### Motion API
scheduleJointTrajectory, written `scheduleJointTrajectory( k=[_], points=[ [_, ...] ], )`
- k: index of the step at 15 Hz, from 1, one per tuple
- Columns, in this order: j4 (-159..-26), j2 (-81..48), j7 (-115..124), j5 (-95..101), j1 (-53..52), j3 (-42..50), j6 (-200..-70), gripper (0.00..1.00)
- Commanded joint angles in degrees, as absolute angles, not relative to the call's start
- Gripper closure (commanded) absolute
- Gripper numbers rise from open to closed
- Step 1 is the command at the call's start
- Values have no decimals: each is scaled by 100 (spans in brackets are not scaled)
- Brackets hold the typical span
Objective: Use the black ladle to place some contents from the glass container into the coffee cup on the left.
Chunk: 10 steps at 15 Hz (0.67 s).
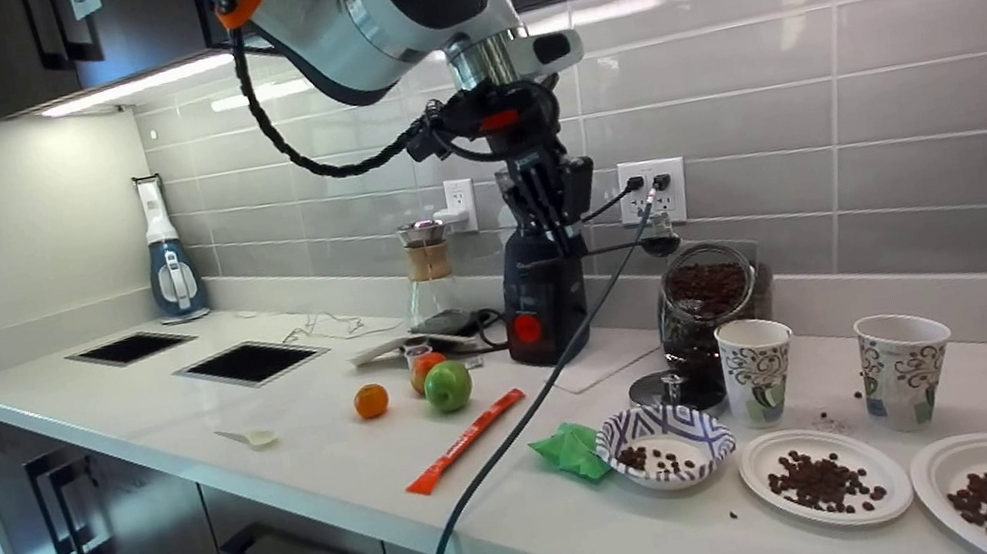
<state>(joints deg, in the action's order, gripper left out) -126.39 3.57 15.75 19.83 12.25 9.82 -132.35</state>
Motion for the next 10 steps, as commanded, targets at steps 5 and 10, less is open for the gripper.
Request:
scheduleJointTrajectory(
  k=[5,10],
  points=[
    [-11508,-862,-139,2255,1202,1101,-13235,98],
    [-11295,-1051,-392,2183,1178,1143,-13249,91]
  ],
)
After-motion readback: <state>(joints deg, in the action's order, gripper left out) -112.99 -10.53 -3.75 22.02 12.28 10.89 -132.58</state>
